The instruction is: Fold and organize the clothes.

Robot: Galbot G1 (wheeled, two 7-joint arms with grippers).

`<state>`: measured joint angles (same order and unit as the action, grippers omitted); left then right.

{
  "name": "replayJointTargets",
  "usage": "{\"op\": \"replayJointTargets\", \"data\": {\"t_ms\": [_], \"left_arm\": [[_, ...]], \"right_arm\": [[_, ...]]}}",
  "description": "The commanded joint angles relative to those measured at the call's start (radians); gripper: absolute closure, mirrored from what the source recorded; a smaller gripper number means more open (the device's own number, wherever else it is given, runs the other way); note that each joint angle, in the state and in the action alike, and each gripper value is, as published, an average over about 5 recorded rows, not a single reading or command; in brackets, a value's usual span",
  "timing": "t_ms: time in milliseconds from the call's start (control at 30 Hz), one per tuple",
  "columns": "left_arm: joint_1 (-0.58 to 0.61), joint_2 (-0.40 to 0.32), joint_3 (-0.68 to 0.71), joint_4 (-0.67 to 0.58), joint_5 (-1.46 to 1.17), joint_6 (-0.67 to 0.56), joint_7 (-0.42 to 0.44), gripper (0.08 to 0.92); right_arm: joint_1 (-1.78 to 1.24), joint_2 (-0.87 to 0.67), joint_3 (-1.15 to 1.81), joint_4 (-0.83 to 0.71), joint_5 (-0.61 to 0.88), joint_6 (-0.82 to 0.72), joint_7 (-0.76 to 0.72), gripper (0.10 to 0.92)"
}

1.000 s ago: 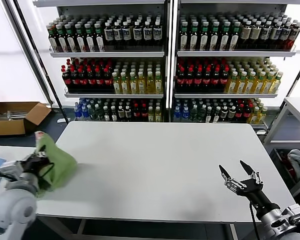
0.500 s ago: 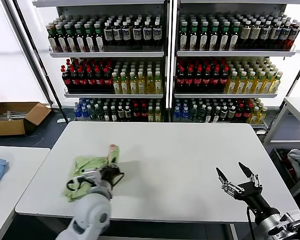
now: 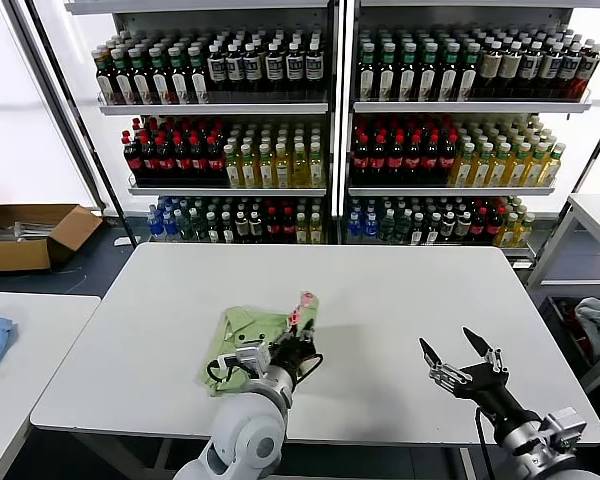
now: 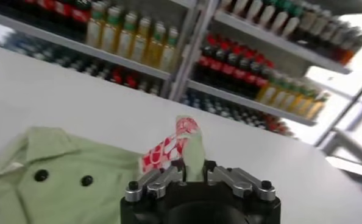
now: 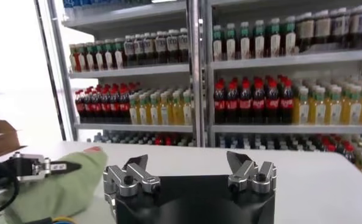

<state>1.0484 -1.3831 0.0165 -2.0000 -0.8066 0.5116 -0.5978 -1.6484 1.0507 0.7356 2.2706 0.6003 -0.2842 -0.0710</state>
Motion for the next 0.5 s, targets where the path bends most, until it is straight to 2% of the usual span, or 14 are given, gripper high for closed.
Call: {"op": "replayJointTargets", "data": {"t_ms": [33, 133, 233, 367, 500], "left_arm": [[0.014, 0.015, -0.098, -0.022, -0.368, -0.161, 0.35, 0.676], [0.007, 0.056, -0.162, -0.023, -0.328, -0.189, 0.412, 0.59], [0.015, 0.116, -0.237, -0.014, -0.163, -0.225, 0.444, 0.503], [0.067, 0.192, -0.349, -0.048, -0.067, -0.239, 0.449, 0.382], [0.133, 0.212, -0.426, -0.107, -0.072, -0.236, 0.443, 0.269]], "right_arm": [[0.225, -0.098, -0.222, -0.119, 0.106, -0.114, 0.119, 0.203], [0.297, -0.089, -0.329, -0.163, 0.108, -0.14, 0.139, 0.203], [0.365, -0.072, -0.444, -0.215, 0.116, -0.173, 0.173, 0.203], [0.441, -0.056, -0.6, -0.295, 0.118, -0.223, 0.212, 0.203], [0.501, -0.05, -0.713, -0.344, 0.136, -0.258, 0.219, 0.203]]}}
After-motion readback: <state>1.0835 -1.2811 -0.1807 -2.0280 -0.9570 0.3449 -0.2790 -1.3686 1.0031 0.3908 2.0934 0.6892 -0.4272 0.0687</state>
